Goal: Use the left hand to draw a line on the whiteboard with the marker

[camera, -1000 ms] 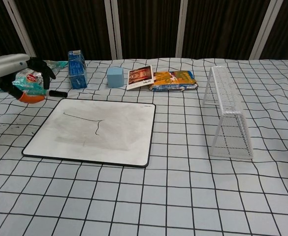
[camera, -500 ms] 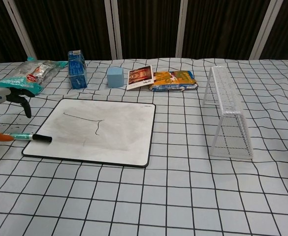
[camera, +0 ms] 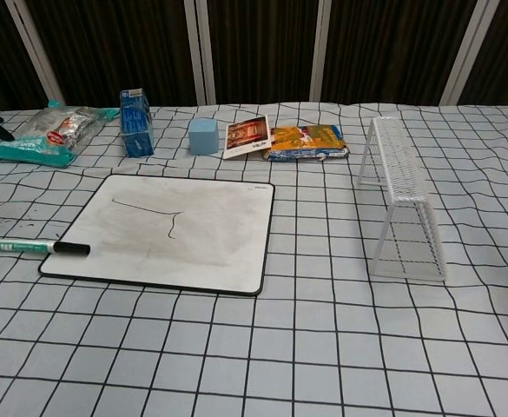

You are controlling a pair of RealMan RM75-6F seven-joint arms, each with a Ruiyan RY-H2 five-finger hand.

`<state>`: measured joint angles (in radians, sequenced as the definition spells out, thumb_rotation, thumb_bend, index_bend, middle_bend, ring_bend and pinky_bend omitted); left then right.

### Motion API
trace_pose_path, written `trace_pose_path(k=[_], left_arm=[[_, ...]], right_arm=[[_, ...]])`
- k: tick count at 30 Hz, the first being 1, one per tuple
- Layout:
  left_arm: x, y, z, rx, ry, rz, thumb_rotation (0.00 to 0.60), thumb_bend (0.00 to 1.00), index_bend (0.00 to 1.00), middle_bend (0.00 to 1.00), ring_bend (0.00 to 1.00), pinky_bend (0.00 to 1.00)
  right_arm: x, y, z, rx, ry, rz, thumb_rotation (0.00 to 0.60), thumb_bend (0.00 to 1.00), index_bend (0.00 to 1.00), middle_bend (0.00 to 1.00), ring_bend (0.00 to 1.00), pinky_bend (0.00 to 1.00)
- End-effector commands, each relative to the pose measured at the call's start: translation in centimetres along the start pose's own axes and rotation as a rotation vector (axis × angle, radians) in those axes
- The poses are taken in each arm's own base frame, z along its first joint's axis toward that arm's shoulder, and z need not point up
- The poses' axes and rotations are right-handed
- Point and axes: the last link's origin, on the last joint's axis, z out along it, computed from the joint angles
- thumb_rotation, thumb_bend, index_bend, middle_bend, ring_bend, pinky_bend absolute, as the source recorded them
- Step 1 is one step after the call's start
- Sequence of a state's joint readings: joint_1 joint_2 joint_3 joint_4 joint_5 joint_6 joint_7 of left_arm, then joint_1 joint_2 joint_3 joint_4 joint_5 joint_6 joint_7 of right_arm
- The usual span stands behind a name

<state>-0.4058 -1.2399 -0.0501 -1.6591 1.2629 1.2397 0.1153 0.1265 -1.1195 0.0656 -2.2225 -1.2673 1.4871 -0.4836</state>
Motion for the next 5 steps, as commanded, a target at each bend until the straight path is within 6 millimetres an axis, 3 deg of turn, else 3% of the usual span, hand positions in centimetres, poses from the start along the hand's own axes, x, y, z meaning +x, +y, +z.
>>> trace_pose_path(k=[1, 5], left_arm=[[1.8, -1.6, -4.8, 0.015, 0.084, 0.002, 0.6, 0.2, 0.06, 0.0, 0.0, 0.0], [1.8, -3.1, -8.2, 0.024, 0.102, 0.053, 0.6, 0.17, 0.03, 0.0, 0.0, 0.0]], right_arm=[[0.0, 0.0, 0.0, 0.0, 0.0, 0.0, 0.6, 0.3, 0.0, 0.0, 0.0, 0.0], [0.0, 0.0, 0.0, 0.0, 0.0, 0.0, 0.6, 0.3, 0.0, 0.0, 0.0, 0.0]])
